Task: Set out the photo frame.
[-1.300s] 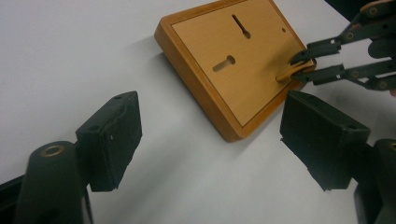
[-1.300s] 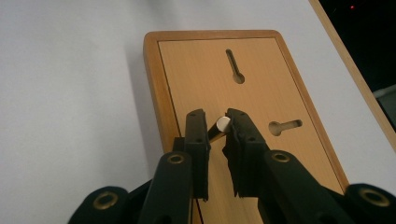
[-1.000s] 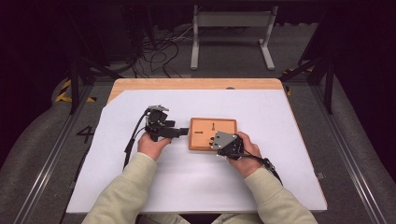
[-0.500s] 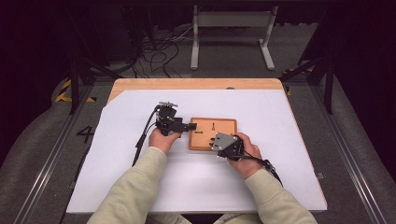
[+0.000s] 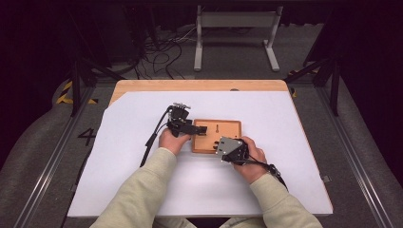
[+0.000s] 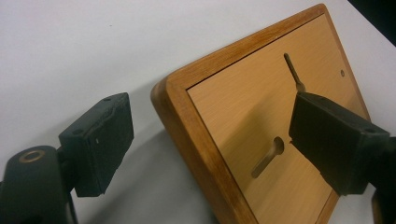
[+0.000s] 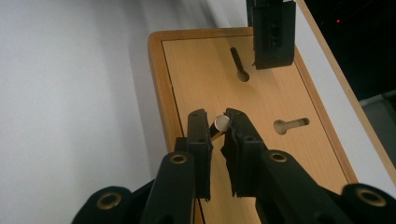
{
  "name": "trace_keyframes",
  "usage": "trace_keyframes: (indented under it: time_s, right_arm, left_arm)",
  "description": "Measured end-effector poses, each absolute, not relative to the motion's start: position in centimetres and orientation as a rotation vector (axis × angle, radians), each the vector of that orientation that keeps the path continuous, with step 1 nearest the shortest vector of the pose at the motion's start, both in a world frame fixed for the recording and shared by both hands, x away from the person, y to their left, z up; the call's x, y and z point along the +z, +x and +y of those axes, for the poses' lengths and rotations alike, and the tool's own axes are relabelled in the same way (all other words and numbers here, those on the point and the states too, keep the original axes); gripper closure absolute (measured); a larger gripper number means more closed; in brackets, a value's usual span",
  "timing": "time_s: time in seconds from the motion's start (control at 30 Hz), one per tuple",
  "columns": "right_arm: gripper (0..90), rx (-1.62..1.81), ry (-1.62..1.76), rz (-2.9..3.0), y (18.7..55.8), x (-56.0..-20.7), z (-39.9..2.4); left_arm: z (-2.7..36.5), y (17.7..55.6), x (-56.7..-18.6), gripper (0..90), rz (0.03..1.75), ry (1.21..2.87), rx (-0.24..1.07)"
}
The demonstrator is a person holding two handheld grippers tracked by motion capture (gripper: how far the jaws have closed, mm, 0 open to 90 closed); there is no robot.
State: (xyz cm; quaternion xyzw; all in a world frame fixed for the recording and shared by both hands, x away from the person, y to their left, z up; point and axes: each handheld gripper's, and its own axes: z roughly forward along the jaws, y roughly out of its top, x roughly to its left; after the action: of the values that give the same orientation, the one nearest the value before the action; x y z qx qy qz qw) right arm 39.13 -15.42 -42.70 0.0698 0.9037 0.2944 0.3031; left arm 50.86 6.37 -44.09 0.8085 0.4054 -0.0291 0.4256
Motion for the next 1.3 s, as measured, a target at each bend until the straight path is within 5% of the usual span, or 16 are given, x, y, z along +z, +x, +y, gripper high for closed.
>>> trace_keyframes:
  time_s: [0.43,1.13,1.3]
  right_arm:
    - [81.2,0.777,0.169,2.387,38.9,-42.8,-15.5]
    - [81.4,0.778,0.174,2.392,38.9,-42.8,-15.5]
    - [71.6,0.784,0.212,2.429,39.0,-43.0,-15.5]
  left_arm:
    - [5.9,51.6,-45.1,14.5,1.010,2.009,-0.167]
    - [6.4,51.5,-45.3,29.6,0.971,1.977,-0.282]
    - [6.8,51.5,-45.5,32.2,0.964,1.956,-0.286]
